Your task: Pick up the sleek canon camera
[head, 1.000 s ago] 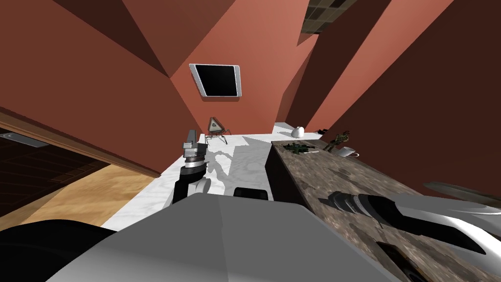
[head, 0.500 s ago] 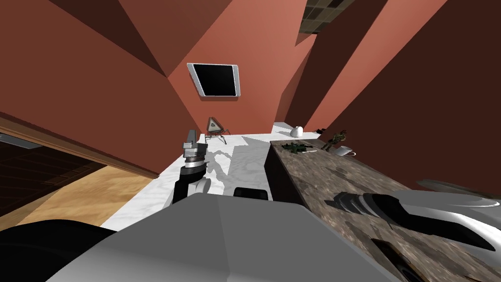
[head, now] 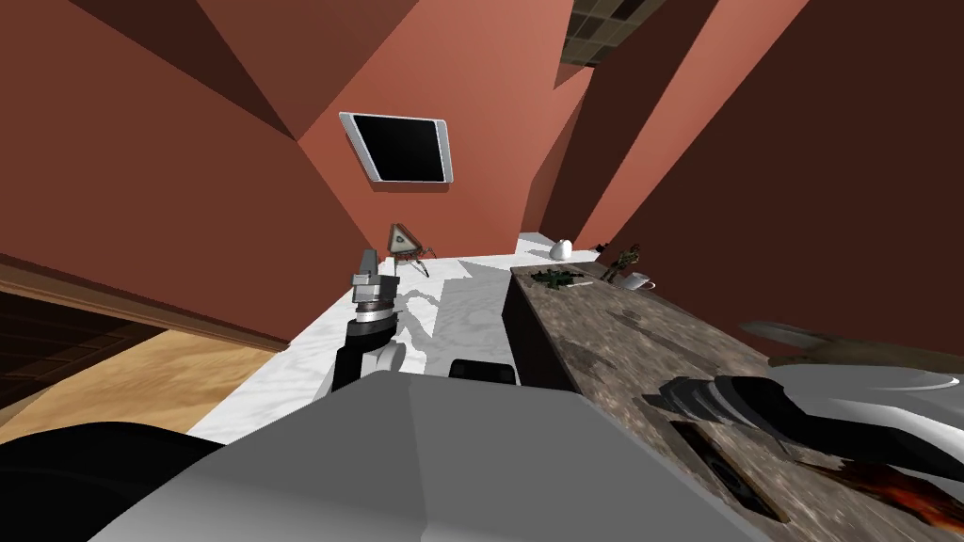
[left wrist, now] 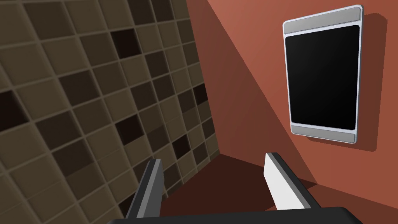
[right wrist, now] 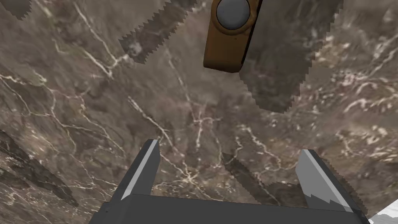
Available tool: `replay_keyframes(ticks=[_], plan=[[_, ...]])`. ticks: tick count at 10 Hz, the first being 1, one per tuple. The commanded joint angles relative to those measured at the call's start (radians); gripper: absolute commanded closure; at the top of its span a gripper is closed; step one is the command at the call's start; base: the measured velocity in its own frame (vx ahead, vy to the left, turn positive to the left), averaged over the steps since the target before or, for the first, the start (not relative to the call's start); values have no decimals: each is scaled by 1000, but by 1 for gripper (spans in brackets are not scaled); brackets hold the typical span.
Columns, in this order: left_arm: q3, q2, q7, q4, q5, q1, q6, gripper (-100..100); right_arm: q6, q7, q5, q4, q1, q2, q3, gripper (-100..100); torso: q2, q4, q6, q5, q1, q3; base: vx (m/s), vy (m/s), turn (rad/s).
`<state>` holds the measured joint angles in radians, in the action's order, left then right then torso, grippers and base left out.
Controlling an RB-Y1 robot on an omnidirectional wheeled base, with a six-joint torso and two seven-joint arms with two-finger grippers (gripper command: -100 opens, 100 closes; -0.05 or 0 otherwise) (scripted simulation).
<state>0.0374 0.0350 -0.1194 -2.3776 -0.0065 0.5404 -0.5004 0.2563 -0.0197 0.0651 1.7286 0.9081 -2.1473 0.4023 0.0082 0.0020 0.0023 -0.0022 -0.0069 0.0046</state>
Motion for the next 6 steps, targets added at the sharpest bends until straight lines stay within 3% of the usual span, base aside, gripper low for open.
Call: replay_keyframes(ticks=[1, 3, 4, 5, 6], plan=[[0, 0, 0, 0, 0, 0, 0, 0, -22, 28, -21, 8, 8, -4, 21, -100, 0, 0, 0, 0, 0, 0, -155, -125, -264], [0, 0, 0, 0, 0, 0, 0, 0, -20, 29, -22, 7, 8, 4, 22, -100, 5, 1, 0, 0, 1, 3, -113, -61, -84], [0, 0, 0, 0, 0, 0, 0, 0, -22, 30, -23, 8, 7, 6, 25, 0, 1, 0, -1, 1, 5, 1, -13, -8, 2], [0, 0, 0, 0, 0, 0, 0, 0, -34, 18, -10, 0, 17, 46, 31, -100, -3, -1, -2, 1, 7, -2, 23, 2, 108], [0, 0, 0, 0, 0, 0, 0, 0, -42, 10, -1, -5, 24, 72, 35, -100, -6, -1, -2, 2, 8, -3, 55, -5, 133]])
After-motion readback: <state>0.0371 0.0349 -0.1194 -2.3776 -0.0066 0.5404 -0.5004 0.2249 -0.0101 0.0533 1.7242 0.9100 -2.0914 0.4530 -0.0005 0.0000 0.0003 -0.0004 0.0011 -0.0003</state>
